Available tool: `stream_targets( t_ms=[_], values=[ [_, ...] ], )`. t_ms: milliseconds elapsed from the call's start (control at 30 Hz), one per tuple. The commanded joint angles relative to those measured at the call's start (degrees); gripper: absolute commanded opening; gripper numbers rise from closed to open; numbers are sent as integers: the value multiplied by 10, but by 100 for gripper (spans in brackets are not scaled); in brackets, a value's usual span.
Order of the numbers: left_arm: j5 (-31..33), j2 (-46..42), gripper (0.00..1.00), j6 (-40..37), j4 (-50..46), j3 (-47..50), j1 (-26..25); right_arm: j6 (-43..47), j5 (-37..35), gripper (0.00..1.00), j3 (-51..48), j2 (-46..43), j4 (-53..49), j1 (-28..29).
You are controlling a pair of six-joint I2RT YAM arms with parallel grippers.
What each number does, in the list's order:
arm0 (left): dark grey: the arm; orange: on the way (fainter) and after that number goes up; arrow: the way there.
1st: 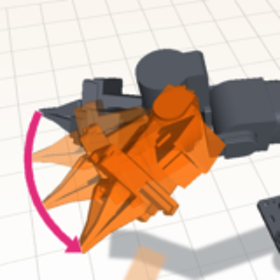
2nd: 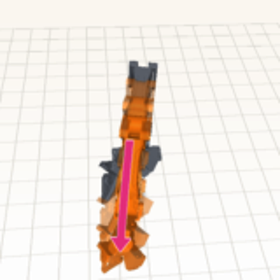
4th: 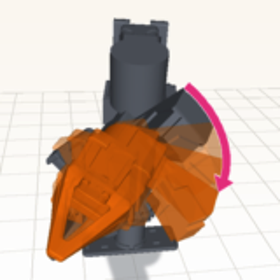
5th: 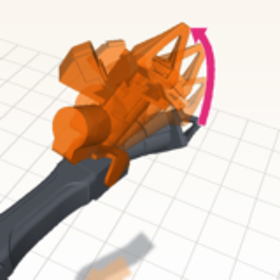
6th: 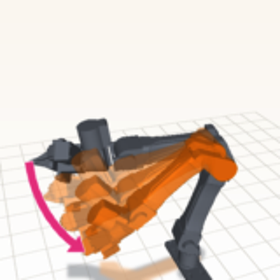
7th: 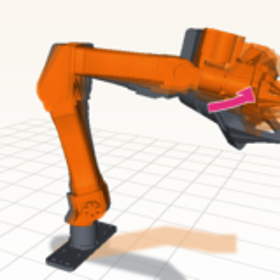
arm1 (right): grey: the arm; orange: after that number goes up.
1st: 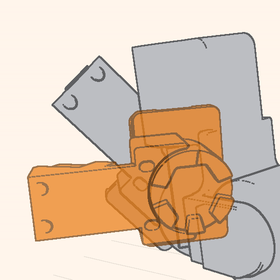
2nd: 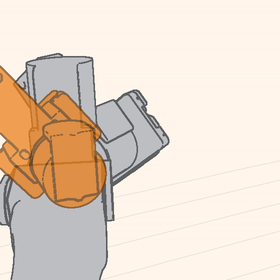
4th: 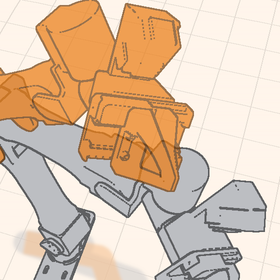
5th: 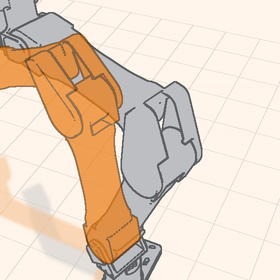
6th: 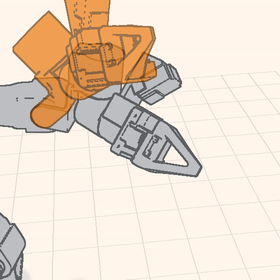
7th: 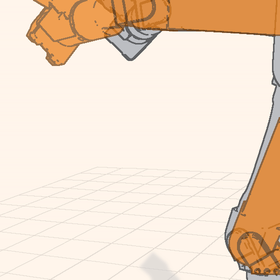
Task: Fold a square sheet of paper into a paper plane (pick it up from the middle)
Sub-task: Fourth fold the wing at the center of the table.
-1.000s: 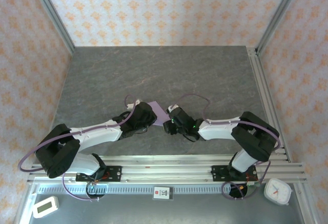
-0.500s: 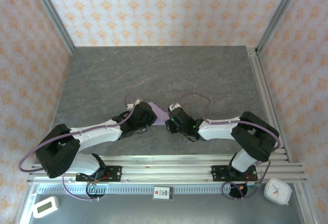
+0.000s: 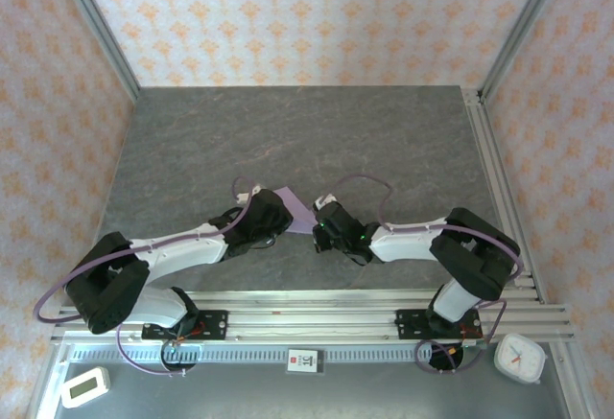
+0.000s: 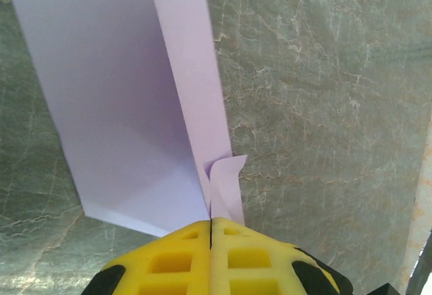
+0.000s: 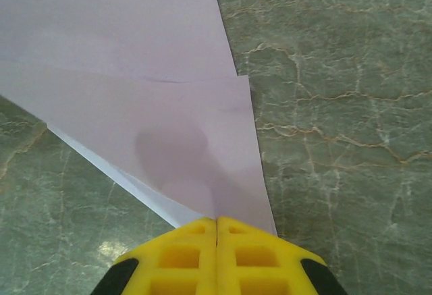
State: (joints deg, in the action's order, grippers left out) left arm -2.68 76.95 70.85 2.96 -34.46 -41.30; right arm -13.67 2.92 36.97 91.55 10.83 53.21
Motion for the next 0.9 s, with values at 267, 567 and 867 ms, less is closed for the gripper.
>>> stream_targets(
  t_ms=[267, 567, 867],
  values=[
    [73, -60, 15, -93, -56, -19, 10, -80, 168, 0, -39, 5, 73, -23],
    [99, -70, 6, -134, -53, 10, -1, -177, 308, 0, -67, 15, 140, -98],
    [108, -55, 0, -190, -32, 9, -17, -249, 371, 0, -83, 31, 173, -138]
  ],
)
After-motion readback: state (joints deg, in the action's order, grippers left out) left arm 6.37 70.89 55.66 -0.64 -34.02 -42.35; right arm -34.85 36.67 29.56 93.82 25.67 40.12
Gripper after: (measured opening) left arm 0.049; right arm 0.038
